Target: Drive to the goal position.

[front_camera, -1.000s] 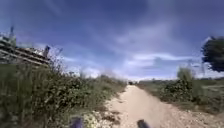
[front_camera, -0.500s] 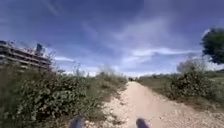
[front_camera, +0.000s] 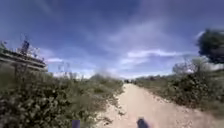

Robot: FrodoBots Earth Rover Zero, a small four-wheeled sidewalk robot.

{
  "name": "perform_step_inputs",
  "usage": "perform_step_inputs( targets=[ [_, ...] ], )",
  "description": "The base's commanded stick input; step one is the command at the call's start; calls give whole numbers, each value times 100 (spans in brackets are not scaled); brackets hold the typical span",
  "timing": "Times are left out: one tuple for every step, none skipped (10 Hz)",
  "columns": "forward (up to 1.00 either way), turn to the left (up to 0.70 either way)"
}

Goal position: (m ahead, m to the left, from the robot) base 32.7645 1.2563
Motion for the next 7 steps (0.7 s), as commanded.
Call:
perform_step_inputs(
  targets=[
    [85, -26],
    [85, -34],
    [85, -18],
    [85, -12],
    [85, -34],
    [85, -11],
    [85, 0]
  ],
)
